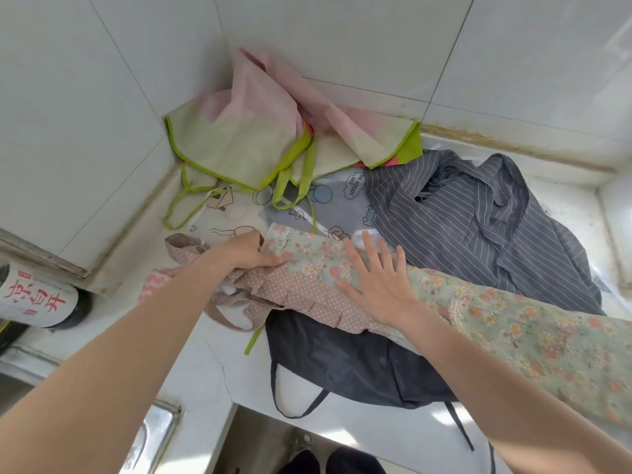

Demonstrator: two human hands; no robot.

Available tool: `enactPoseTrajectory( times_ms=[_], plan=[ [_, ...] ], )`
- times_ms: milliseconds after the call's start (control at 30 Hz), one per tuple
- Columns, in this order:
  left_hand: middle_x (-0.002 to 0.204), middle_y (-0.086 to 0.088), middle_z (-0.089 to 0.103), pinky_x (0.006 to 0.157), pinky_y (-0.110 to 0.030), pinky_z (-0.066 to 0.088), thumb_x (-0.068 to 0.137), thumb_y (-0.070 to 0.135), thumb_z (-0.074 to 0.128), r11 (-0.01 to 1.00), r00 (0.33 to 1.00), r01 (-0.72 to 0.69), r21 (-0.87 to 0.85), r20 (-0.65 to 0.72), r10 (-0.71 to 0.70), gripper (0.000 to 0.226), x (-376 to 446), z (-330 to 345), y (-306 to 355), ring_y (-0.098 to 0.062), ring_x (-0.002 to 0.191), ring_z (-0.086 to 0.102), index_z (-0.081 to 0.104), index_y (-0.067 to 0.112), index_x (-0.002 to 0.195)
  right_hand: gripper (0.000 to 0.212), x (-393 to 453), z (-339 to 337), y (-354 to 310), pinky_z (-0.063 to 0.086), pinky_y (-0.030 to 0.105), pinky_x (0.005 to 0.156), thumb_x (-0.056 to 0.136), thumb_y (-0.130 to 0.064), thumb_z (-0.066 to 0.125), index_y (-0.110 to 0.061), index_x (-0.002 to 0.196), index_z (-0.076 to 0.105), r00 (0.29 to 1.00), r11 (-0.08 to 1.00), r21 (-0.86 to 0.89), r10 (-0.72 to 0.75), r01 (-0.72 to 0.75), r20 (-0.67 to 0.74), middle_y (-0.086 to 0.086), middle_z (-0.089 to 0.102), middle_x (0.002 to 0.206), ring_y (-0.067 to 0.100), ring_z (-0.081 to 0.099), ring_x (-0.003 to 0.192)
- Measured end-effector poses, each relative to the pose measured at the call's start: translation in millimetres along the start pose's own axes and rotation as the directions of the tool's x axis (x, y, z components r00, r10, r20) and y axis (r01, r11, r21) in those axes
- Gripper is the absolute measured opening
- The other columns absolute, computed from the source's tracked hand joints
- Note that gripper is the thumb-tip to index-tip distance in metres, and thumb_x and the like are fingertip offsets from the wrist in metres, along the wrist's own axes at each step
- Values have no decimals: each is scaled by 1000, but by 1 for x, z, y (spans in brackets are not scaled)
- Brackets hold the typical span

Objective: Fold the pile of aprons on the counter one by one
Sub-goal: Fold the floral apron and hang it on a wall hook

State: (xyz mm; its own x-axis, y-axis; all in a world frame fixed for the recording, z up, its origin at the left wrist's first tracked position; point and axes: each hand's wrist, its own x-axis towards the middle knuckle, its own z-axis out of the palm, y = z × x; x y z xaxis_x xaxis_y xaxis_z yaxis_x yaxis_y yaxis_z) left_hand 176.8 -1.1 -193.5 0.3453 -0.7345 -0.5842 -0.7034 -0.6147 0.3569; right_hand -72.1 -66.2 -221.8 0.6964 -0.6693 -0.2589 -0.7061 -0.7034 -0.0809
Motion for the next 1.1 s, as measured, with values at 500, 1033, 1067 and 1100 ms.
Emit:
enactPoseTrajectory(
  times_ms=[500,1033,1067,1100],
  plan=[
    [62,0,37,61,-32,27,94,37,51,979,946,-172,107,-260,195,42,-8,21,-12,-24,66,41,26,19,65,67,-13,25,-19,-22,52,108,77,-66,-21,-44,140,-20,955,954,-53,-295,296,24,-9,-26,150,22,-26,140],
    [81,-11,60,64,-35,36,92,37,54,835,528,-331,440,-647,550,29,-48,-151,73,-31,76,56,51,9,94,30,17,-128,56,53,26,84,78,-29,74,-14,102,65,961,543,802,40,-250,273,2,67,110,14,63,96],
    [97,-16,62,75,-39,38,93,34,54,867,465,-264,422,-732,498,30,-41,-170,77,-34,91,57,53,7,103,26,31,-140,49,56,25,78,79,-25,74,-13,100,66,976,441,871,71,-215,205,3,69,105,14,65,90],
    [112,-18,58,85,-41,36,93,32,52,898,401,-204,391,-803,441,31,-36,-185,81,-35,105,53,53,6,111,26,46,-152,39,57,23,72,80,-21,73,-11,104,65,984,336,926,101,-171,145,5,69,104,13,66,84]
  ],
)
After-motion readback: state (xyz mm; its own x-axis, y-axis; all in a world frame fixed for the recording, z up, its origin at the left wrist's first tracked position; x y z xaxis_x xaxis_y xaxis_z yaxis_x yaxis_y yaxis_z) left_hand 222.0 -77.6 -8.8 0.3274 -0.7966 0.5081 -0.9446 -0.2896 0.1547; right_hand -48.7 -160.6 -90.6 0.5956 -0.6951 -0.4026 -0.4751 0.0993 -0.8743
